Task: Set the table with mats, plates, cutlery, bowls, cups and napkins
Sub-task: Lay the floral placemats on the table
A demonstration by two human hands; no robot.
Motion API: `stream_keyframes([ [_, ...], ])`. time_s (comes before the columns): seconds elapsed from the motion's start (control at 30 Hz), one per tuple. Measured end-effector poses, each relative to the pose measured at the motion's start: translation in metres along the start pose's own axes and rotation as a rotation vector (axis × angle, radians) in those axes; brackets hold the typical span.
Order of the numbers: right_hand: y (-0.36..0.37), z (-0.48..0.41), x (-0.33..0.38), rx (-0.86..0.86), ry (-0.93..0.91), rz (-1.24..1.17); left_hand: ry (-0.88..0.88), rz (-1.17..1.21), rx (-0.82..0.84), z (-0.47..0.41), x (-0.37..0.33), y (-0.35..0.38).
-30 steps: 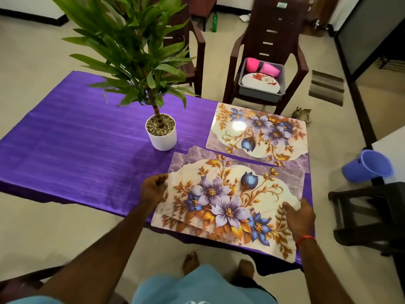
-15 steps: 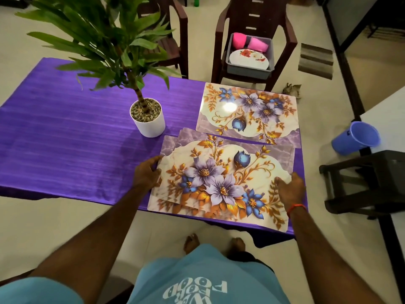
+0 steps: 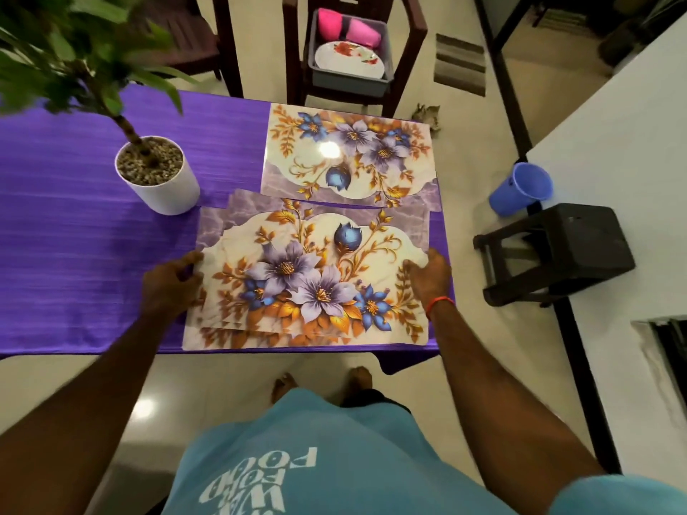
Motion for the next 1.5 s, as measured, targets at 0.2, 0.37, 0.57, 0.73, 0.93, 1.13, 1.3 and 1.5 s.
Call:
stream_keyframes([
  [0.2,0.003,0.004,-0.008,-0.015,0.028,-0.056,0.007,-0.052,-0.021,0.004,-0.003,-0.002],
  [0.37,0.004,0.012,-0.018,-0.023,0.052,-0.063,-0.014,-0.022,0.005,0.006,-0.001,-0.003],
  [0.57,0.009,0.009,-0.024,-0.015,0.058,-0.056,-0.01,-0.017,0.02,0.01,-0.007,-0.005],
  [0.73,0.013,0.005,-0.028,0.0,0.075,-0.065,-0.042,0.04,0.081,0.009,-0.006,-0.003],
  [0.93,0.014,0.0,-0.021,-0.003,0.054,-0.096,-0.096,0.062,0.084,0.01,-0.005,-0.002],
  [1.13,0.013,-0.003,-0.022,0.016,0.073,-0.083,-0.084,0.052,0.088,0.011,-0.006,-0.001],
  [1.3,0.012,-0.001,-0.024,0.035,0.079,-0.054,-0.085,0.041,0.073,0.013,-0.008,-0.001],
  [1.5,0.01,0.001,-0.029,0.053,0.087,-0.052,-0.041,0.053,0.075,0.013,-0.006,0.0],
])
Point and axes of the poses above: each hand's wrist, its own z-axis away from the middle knuckle, its own y-axis out of the palm, x = y × z, the point moved 4 cm from there along -z, towards the middle knuckle, and after that the axes turned 13 degrees about -y, right-handed, at the moved point
